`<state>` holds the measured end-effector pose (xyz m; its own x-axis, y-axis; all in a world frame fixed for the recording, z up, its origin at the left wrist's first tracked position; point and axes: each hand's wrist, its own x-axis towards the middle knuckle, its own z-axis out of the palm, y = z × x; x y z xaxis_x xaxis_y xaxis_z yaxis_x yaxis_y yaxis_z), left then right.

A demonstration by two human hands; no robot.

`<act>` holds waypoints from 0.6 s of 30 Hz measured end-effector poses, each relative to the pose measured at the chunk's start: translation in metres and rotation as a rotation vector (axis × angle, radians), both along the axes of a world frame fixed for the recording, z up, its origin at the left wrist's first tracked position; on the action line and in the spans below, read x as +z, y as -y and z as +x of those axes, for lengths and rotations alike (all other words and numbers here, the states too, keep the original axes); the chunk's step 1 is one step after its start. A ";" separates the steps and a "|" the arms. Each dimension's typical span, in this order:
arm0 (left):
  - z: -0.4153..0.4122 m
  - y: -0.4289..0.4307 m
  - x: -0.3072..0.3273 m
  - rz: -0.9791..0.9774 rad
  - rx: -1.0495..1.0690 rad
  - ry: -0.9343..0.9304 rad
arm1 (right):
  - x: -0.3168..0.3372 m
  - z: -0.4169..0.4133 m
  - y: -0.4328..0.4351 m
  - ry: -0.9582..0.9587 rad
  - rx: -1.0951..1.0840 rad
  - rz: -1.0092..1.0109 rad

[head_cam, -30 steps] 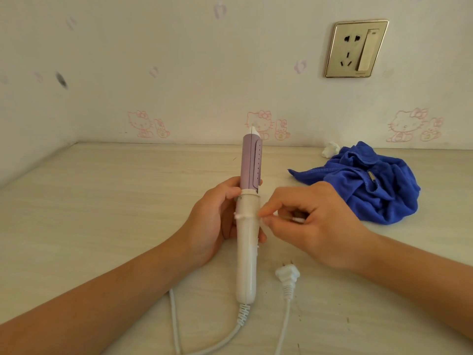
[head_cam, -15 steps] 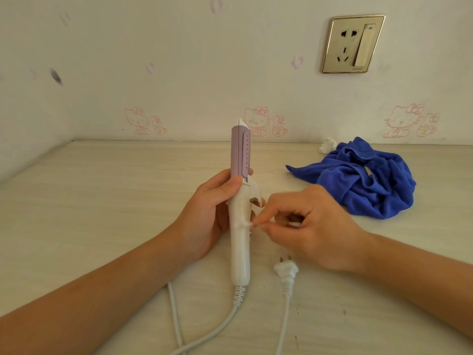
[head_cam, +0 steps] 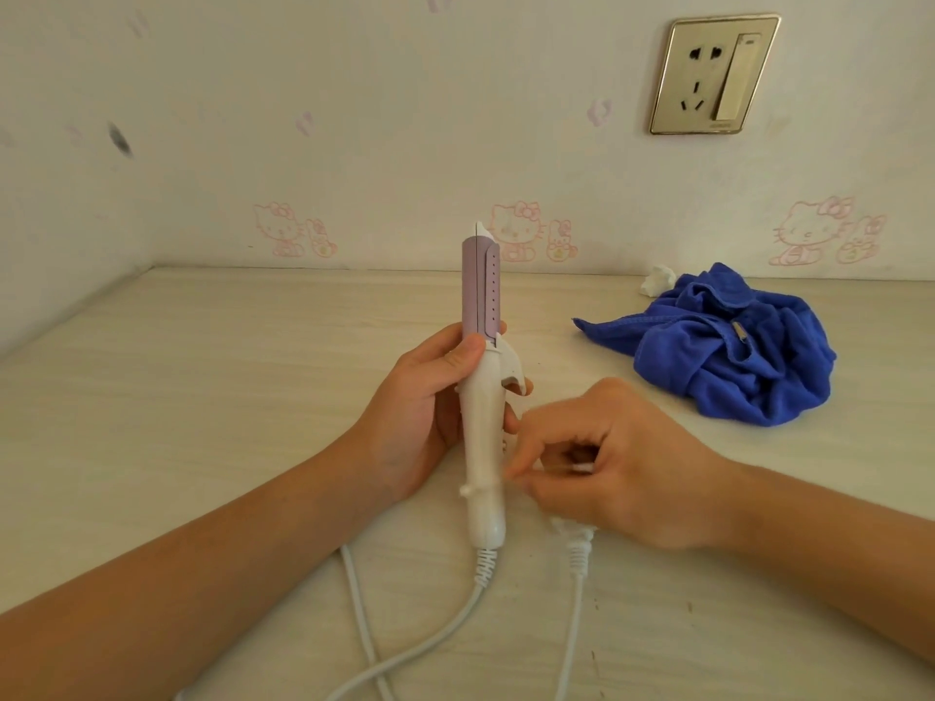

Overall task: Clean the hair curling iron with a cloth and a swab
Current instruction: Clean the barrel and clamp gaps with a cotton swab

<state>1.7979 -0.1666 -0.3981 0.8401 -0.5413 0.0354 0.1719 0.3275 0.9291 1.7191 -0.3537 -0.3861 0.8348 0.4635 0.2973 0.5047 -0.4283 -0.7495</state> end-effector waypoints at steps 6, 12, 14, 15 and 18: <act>0.000 -0.001 0.000 0.002 -0.004 0.000 | -0.002 0.001 0.001 -0.015 -0.027 0.044; 0.000 0.000 0.001 -0.006 -0.005 -0.014 | -0.005 0.001 -0.001 0.072 -0.034 -0.005; 0.001 -0.001 0.002 -0.010 -0.037 -0.028 | -0.003 0.010 0.007 0.143 -0.185 0.050; 0.001 -0.001 0.003 -0.005 -0.061 -0.030 | -0.003 0.012 0.009 0.155 -0.217 0.065; 0.001 -0.003 0.005 -0.011 -0.087 -0.043 | -0.005 0.007 0.006 0.166 -0.136 0.018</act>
